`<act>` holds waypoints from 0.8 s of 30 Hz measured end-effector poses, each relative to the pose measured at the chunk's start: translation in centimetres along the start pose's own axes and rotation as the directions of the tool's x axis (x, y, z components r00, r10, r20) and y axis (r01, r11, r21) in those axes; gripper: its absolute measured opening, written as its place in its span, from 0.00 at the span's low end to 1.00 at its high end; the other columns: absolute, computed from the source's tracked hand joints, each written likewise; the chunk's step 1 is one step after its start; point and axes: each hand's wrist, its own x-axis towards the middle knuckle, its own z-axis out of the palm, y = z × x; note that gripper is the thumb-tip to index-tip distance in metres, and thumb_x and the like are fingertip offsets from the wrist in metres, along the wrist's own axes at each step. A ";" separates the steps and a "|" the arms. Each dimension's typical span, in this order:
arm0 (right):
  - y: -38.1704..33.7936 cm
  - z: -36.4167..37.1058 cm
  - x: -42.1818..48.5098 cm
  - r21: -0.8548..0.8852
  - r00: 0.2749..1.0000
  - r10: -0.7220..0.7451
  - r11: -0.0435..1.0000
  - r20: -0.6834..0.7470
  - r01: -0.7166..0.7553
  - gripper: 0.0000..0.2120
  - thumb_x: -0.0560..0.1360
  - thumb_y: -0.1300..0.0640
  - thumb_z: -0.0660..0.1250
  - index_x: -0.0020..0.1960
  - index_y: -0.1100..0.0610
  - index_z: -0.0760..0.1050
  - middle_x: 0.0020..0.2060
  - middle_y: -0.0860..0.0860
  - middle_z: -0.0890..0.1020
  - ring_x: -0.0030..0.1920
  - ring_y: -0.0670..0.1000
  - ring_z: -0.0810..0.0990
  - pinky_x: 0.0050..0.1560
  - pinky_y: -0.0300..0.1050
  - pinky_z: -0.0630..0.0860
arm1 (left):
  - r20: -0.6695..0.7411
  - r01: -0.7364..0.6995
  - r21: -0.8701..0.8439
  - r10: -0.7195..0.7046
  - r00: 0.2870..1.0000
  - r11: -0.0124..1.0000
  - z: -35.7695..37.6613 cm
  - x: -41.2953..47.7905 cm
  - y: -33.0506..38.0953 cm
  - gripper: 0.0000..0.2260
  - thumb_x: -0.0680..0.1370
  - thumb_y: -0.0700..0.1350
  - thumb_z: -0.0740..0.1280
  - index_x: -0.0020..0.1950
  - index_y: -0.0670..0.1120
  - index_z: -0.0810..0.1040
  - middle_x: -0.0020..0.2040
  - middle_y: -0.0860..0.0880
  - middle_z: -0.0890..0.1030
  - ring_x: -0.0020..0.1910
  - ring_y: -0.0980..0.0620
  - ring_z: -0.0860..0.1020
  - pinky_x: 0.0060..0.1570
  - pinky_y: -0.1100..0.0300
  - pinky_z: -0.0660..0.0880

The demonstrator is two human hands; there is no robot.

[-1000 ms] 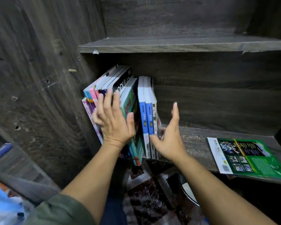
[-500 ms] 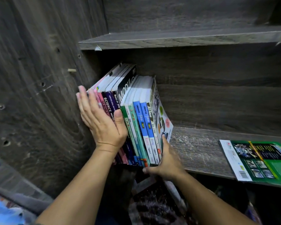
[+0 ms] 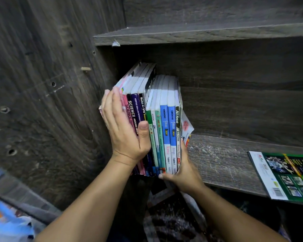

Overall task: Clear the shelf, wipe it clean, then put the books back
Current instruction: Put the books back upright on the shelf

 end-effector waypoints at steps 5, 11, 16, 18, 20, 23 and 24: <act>-0.4 -1.6 0.9 -0.389 0.984 0.140 0.917 0.107 -0.088 0.67 0.56 0.26 0.72 0.78 0.53 0.37 0.76 0.52 0.61 0.76 0.56 0.59 0.76 0.60 0.47 | 0.074 0.054 0.194 -0.070 0.995 0.979 0.4 -0.4 0.1 0.41 0.78 0.64 0.48 0.74 0.29 0.54 0.74 0.32 0.57 0.76 0.35 0.52 0.74 0.40 0.51; -0.6 -1.7 0.4 -0.321 0.989 0.131 0.942 0.070 -0.102 0.69 0.51 0.26 0.73 0.77 0.47 0.36 0.73 0.51 0.67 0.70 0.56 0.69 0.69 0.58 0.67 | 0.100 0.084 0.274 -0.116 0.988 0.958 0.4 -2.3 -1.4 0.44 0.77 0.66 0.47 0.73 0.27 0.47 0.74 0.26 0.49 0.76 0.34 0.44 0.75 0.41 0.42; -0.7 -1.6 0.1 -0.364 0.993 0.101 0.929 0.066 -0.070 0.66 0.58 0.29 0.74 0.77 0.48 0.32 0.70 0.50 0.71 0.67 0.55 0.73 0.68 0.53 0.69 | 0.175 0.099 0.193 -0.133 0.976 0.976 0.6 -3.1 -1.7 0.46 0.77 0.67 0.47 0.72 0.27 0.41 0.73 0.24 0.44 0.76 0.37 0.39 0.74 0.39 0.41; -1.0 -1.2 0.0 -0.339 0.995 0.090 0.938 0.045 -0.070 0.65 0.60 0.31 0.75 0.78 0.49 0.33 0.73 0.50 0.68 0.70 0.55 0.69 0.70 0.54 0.65 | 0.210 0.083 0.115 -0.106 0.972 0.990 0.3 -2.7 -1.9 0.46 0.77 0.67 0.47 0.72 0.28 0.39 0.73 0.25 0.43 0.76 0.35 0.39 0.74 0.38 0.43; -1.1 -0.9 -0.1 -0.323 0.995 0.096 0.943 0.042 -0.078 0.65 0.61 0.33 0.75 0.78 0.50 0.32 0.74 0.51 0.65 0.72 0.54 0.66 0.73 0.55 0.62 | 0.245 0.052 0.048 -0.063 0.967 0.997 0.0 -2.2 -2.4 0.46 0.77 0.67 0.49 0.72 0.28 0.38 0.74 0.26 0.43 0.76 0.33 0.42 0.74 0.38 0.45; -1.2 -0.9 -0.1 -0.333 0.992 0.113 0.939 0.058 -0.087 0.65 0.61 0.33 0.75 0.78 0.50 0.32 0.75 0.52 0.64 0.73 0.55 0.64 0.73 0.55 0.61 | 0.251 0.044 0.038 -0.053 0.966 0.998 -0.3 -1.8 -2.5 0.46 0.78 0.66 0.49 0.71 0.24 0.42 0.74 0.26 0.44 0.76 0.32 0.43 0.75 0.41 0.44; -1.2 -1.0 -0.1 -0.330 0.990 0.120 0.940 0.070 -0.091 0.65 0.61 0.33 0.75 0.78 0.50 0.31 0.75 0.52 0.64 0.73 0.55 0.65 0.72 0.55 0.62 | 0.245 0.062 0.034 -0.069 0.967 0.997 -0.4 -1.9 -2.2 0.45 0.78 0.65 0.49 0.71 0.24 0.42 0.74 0.26 0.45 0.77 0.33 0.44 0.75 0.42 0.44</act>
